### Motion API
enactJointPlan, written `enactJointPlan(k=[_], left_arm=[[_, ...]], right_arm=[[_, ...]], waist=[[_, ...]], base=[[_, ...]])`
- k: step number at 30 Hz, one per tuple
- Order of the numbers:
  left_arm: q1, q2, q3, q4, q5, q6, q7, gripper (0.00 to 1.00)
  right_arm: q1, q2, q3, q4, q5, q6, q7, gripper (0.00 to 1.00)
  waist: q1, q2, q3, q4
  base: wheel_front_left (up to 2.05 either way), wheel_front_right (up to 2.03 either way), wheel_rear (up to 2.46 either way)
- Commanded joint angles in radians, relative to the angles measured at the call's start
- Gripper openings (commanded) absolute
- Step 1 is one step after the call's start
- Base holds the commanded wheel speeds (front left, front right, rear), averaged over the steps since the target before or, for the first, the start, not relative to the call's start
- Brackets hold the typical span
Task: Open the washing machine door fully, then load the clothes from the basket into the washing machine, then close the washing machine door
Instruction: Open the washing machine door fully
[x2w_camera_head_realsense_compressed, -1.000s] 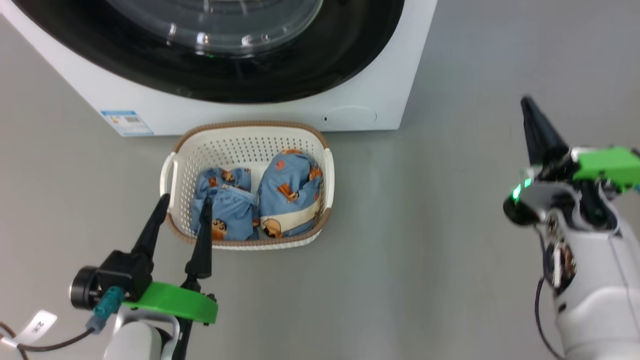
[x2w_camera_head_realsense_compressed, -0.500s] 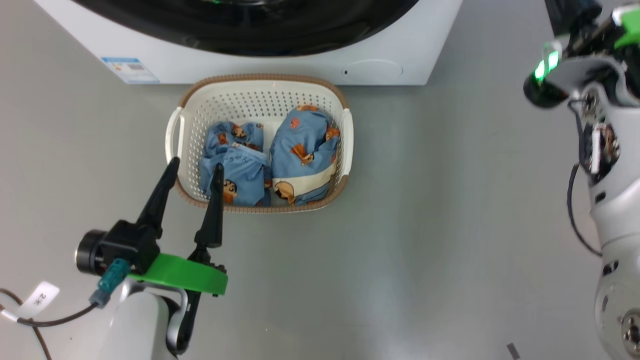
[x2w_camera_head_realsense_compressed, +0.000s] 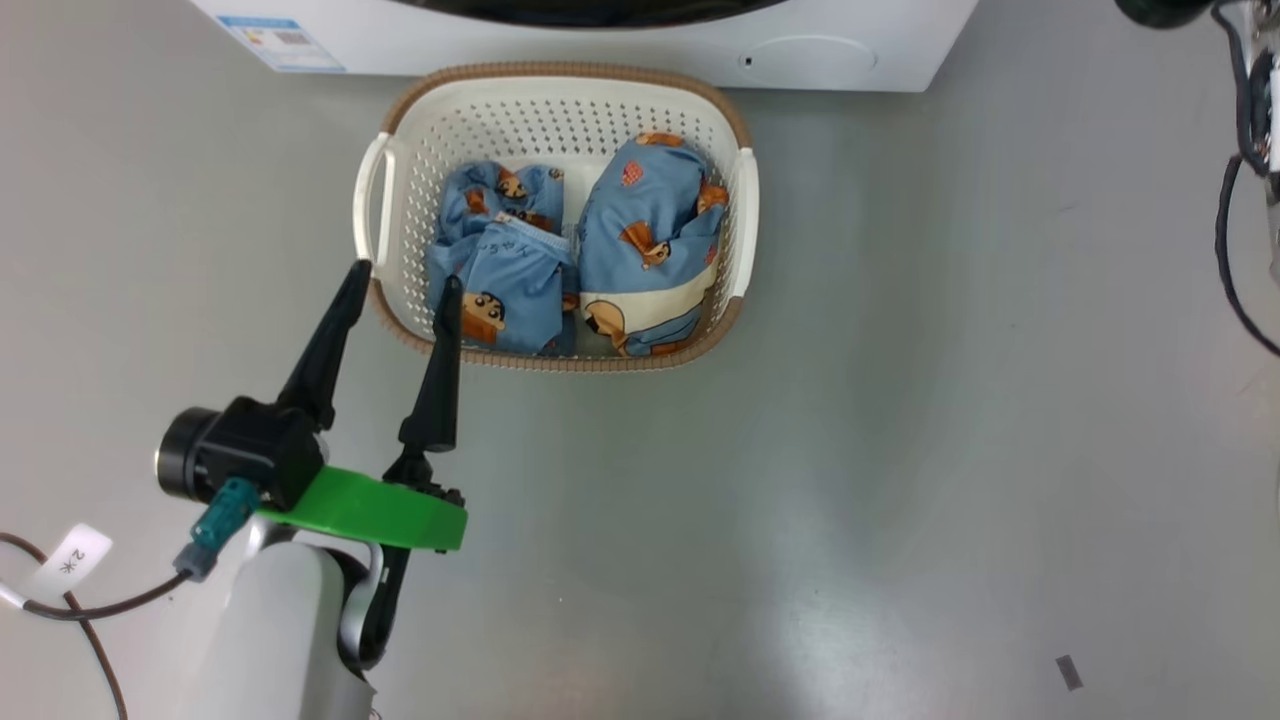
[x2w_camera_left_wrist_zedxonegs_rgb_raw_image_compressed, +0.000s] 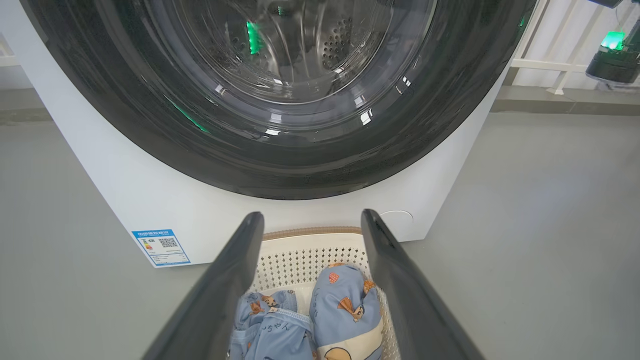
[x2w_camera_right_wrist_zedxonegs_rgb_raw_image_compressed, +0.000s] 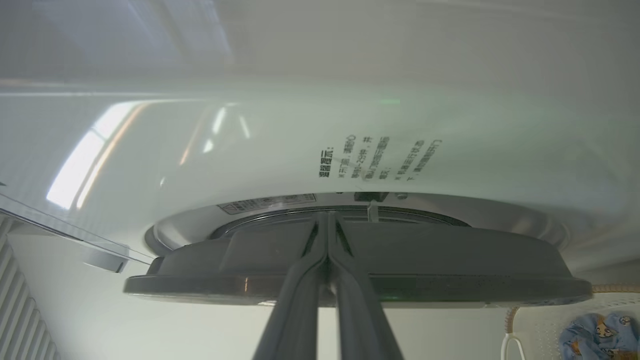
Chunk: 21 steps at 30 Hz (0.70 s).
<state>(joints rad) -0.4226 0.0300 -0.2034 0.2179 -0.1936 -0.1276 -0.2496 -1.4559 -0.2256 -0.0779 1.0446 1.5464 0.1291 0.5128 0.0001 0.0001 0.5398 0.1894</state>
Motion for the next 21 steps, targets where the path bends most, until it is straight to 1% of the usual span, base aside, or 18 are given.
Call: enactJointPlan(k=[1, 12, 21], left_arm=[[-0.02, 0.02, 0.026, -0.028, -0.011, -0.002, -0.012, 1.0], [-0.043, 0.02, 0.005, -0.03, -0.025, -0.002, -0.012, 1.0], [-0.048, 0.02, 0.002, -0.029, -0.034, 0.006, -0.012, 1.0]], right_arm=[[-0.043, 0.016, 0.012, -0.016, -0.014, 0.002, 0.009, 0.0], [-0.183, 0.024, 0.066, 0.082, -0.077, 0.002, 0.017, 0.0], [-0.214, 0.026, 0.09, 0.115, -0.102, 0.002, 0.048, 0.0]], waist=[[-0.0001, -0.0001, 0.019, 0.014], [-0.0001, -0.0001, 0.056, 0.038], [-0.0001, -0.0001, 0.062, 0.042]], base=[[0.0, 0.0, 0.0], [0.0, 0.0, 0.0], [0.0, 0.0, 0.0]])
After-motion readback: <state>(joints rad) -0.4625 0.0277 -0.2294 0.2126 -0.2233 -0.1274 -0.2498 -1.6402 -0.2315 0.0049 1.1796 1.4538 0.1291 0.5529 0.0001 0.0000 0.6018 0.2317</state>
